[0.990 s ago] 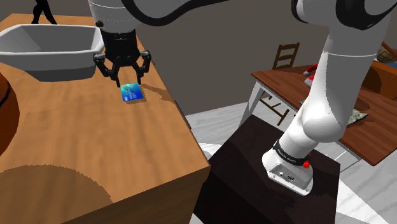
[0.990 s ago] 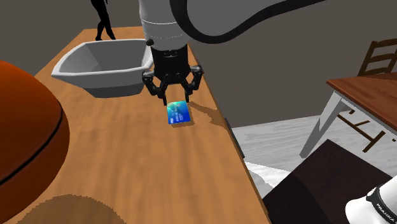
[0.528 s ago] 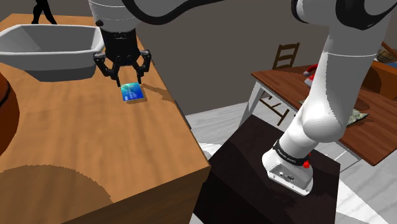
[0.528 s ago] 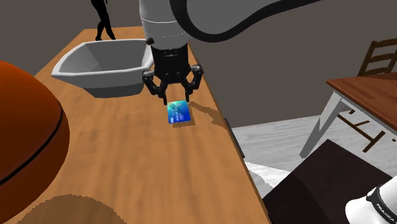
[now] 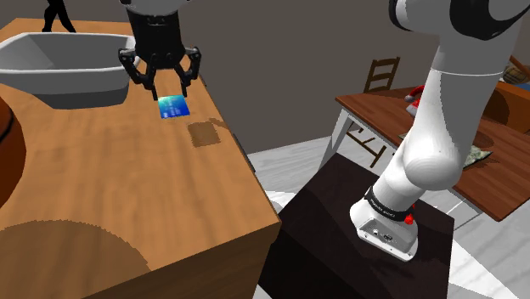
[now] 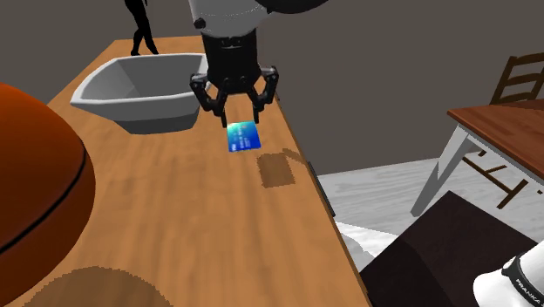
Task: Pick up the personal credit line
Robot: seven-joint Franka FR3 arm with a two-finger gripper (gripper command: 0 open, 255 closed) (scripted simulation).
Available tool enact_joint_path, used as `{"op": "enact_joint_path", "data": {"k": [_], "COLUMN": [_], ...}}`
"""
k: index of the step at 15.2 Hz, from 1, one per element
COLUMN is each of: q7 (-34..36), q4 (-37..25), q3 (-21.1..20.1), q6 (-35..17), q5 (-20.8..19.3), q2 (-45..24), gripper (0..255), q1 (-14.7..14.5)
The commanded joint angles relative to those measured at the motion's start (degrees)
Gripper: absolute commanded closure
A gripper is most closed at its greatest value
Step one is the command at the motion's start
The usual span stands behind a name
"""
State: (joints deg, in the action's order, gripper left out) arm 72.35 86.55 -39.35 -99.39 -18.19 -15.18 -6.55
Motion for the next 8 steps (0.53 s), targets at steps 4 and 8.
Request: {"op": "enact_joint_path", "data": {"k": [4, 8], "q7": [-0.40, -0.57], "q4": [-4.63, -6.76], "q3": [-0.13, -0.17], "q6": [4.10, 5.91], "q5": [-0.26, -0.47], "q2": [-0.64, -1.01], "gripper": [255, 255], "q1": [-0.83, -1.25]}}
